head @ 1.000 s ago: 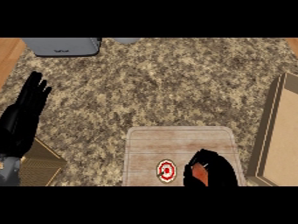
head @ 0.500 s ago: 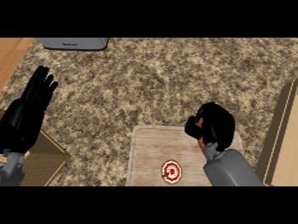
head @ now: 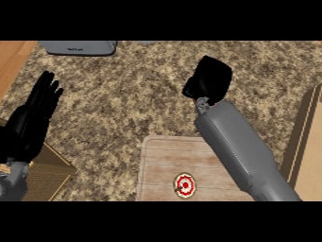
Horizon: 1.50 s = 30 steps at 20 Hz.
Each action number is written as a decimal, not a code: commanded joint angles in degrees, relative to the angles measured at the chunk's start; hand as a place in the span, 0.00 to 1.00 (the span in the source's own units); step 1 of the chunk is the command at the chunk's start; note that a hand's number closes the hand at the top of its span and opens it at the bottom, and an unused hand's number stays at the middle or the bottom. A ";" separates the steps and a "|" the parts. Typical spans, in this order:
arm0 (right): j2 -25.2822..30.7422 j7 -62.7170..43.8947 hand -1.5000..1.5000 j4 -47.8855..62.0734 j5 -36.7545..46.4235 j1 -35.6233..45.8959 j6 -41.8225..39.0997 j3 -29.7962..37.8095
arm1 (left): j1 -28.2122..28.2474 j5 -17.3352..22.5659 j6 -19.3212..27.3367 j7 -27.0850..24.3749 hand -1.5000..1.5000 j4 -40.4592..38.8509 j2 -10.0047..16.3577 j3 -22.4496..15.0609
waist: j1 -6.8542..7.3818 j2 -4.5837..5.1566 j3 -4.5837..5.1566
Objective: Pick the sweet potato from the cutting board and place it in the cardboard box
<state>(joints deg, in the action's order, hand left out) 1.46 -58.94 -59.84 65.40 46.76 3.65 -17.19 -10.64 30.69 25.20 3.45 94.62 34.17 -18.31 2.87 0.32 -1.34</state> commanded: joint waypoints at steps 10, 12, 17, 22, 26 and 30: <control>2.77 -17.00 1.00 1.90 16.66 14.12 6.52 9.05 | 3.35 3.09 0.70 -0.75 0.50 0.19 -2.18 0.77 | -2.43 -0.56 1.45; 4.44 -15.60 1.00 -0.13 17.22 12.33 6.82 11.03 | 3.34 1.39 2.20 -2.50 0.50 -2.23 -4.07 -0.54 | -3.84 -0.46 1.42; 5.73 -14.47 1.00 -4.95 18.79 8.03 4.57 15.13 | 3.36 2.96 2.28 -0.58 0.50 -0.06 -2.08 1.43 | -4.39 -0.81 1.34; 8.26 -12.34 1.00 -8.98 19.19 3.58 3.67 20.00 | 5.24 2.79 1.58 -2.72 0.50 -0.31 -2.02 1.76 | -4.06 -0.68 1.36; 10.48 -12.09 1.00 -9.72 23.07 -0.84 2.03 21.45 | 5.17 2.51 2.33 -2.44 0.50 0.16 -2.35 1.38 | -3.81 -0.50 1.38; 14.16 -7.17 1.00 -10.93 22.59 -4.59 1.86 24.47 | 2.99 0.97 2.89 -2.95 0.50 -1.84 -4.17 -0.45 | -3.92 -0.29 1.36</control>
<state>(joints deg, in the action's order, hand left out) 13.86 -62.66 -70.37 86.92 44.97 6.12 5.45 -6.87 32.26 27.00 1.91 95.28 35.84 -16.87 -1.03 -0.71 -1.30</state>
